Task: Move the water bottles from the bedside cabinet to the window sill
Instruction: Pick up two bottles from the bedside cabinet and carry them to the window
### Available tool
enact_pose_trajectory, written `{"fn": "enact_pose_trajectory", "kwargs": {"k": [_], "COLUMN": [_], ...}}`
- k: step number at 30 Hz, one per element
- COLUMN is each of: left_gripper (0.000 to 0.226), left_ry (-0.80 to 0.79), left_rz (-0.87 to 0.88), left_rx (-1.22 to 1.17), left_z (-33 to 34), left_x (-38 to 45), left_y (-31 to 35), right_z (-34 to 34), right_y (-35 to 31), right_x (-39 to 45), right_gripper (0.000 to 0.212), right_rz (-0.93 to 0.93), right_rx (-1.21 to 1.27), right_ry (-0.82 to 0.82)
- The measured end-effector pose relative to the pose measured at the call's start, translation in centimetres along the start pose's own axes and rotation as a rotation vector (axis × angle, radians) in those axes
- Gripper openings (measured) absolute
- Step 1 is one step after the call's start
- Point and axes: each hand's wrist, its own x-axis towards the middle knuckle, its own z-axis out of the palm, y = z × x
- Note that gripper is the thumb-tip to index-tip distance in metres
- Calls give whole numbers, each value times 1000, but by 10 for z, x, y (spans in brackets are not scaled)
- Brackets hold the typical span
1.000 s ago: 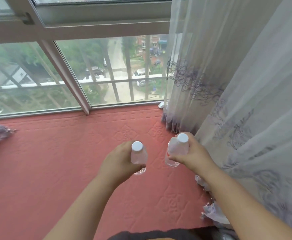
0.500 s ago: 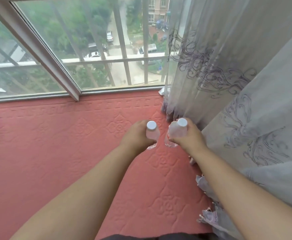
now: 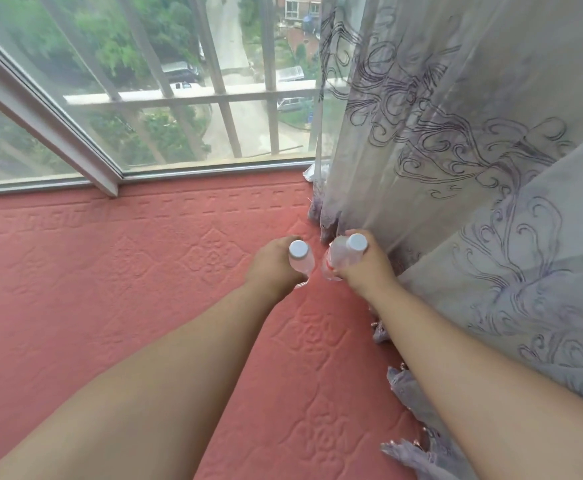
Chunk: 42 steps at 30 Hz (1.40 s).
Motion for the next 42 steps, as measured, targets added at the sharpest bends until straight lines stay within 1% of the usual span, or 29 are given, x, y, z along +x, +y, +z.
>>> {"fn": "enact_pose_trajectory", "kwargs": {"k": [2,3,6,8,11,13,15,18,21,23,26,28,29,30,31,32,35,36,37,39,40,41,42], "left_gripper": [73,71,50,45,42,33,28,29,38,38,39,39,36,32,35,42,79,87,93,105,107,108,105], "left_ry": [-5,-8,-16,-12,-18,-34,-52,-57,-57,-57,-44,-46,-49,-56,-65,-76,-122,-140,-152,-147,-131,-117,-102], "left_rz": [-7,-5,18,41,39,51,52,49,55,54,59,52,48,42,31,17,-23,-32,-49,-87,-98,-101,-95], "left_rx": [2,2,-2,25,30,36,41,45,26,1,-17,-19,-18,-16,-14,-10,8,13,18,0,-21,-35,-41], "left_z": [4,6,11,12,14,16,18,16,15,14,13,14,15,16,17,18,18,17,16,13,12,11,10], "left_x": [5,8,13,17,20,21,22,22,20,18,15,14,13,13,14,16,20,20,20,16,13,9,3], "left_y": [-1,-1,-2,-3,-1,1,2,3,1,-1,-3,-3,-3,-4,-5,-8,-15,-16,-16,-16,-17,-18,-19], "right_z": [5,8,15,19,23,26,28,32,33,33,30,28,27,26,25,23,19,18,17,14,12,10,7], "right_y": [2,4,8,14,22,25,25,26,28,28,29,29,28,27,26,26,26,26,26,24,22,21,21], "right_x": [5,7,13,17,19,22,24,23,24,26,27,27,28,29,29,29,28,27,27,23,19,14,8], "right_gripper": [54,50,42,34,46,44,41,42,33,29,45,47,49,54,58,62,72,79,91,122,132,136,136], "right_rz": [-23,-33,-18,-16,-17,-18,-25,-53,-15,6,18,37,39,42,46,48,65,77,89,109,119,122,114], "right_rx": [-17,-24,-11,-19,-23,-16,-27,-56,-94,-114,-127,-140,-150,-156,-163,-170,-174,-168,-163,-160,-159,-149,-138], "right_ry": [-25,-37,-43,-53,-55,-33,-29,-36,-2,0,-57,-77,-85,-94,-108,-120,-148,-147,-145,-129,-115,-100,-86]}}
